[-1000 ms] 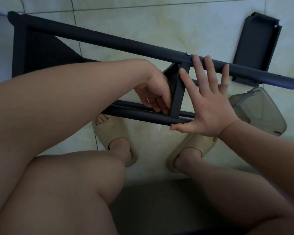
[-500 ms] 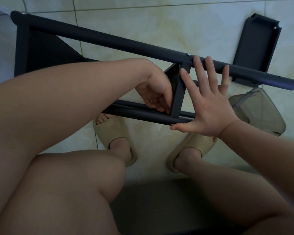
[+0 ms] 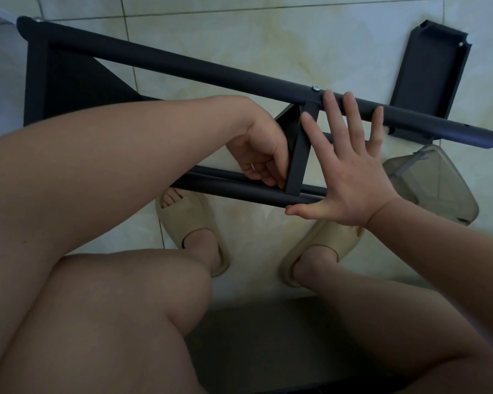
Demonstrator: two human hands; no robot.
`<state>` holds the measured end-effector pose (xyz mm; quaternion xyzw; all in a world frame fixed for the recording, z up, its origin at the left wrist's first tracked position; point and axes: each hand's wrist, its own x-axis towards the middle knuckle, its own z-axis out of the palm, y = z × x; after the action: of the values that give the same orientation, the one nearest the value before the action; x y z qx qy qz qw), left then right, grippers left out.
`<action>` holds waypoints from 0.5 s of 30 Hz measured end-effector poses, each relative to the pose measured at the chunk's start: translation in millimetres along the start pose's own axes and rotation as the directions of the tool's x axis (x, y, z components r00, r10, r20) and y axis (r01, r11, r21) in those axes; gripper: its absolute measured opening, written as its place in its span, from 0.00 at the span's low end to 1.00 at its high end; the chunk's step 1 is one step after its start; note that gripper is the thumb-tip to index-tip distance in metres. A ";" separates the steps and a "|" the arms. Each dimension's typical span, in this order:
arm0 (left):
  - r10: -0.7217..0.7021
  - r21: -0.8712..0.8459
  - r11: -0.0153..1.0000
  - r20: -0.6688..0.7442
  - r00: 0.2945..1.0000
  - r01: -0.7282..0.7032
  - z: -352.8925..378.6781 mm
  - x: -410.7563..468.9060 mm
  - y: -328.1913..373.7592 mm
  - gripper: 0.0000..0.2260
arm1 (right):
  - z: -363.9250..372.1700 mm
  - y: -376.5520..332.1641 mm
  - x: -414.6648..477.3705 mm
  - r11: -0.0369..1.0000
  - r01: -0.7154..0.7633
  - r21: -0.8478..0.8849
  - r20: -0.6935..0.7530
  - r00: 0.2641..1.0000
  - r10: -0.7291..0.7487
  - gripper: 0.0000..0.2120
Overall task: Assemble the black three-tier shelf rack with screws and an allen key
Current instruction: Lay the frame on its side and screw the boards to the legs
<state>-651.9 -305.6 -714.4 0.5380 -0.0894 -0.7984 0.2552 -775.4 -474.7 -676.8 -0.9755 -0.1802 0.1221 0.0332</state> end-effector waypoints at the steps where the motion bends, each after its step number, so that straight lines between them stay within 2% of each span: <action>1: -0.001 0.010 1.000 -0.007 1.000 0.001 0.3 0.3 0.2 0.05 | 0.0 -0.1 0.1 1.000 -0.001 -0.001 -0.001 1.000 0.001 0.62; 6: -0.036 0.067 0.997 -0.025 0.999 0.037 0.8 1.6 0.5 0.03 | -0.2 -0.4 0.0 1.000 -0.002 0.000 0.001 1.000 0.002 0.62; 15: -0.001 0.002 1.000 0.006 1.000 0.001 0.4 0.8 -1.6 0.07 | -0.1 -0.3 0.6 1.000 -0.005 -0.007 0.010 1.000 0.005 0.62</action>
<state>-653.0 -304.7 -715.6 0.5357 -0.0909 -0.8001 0.2540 -774.9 -474.3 -676.8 -0.9753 -0.1784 0.1267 0.0287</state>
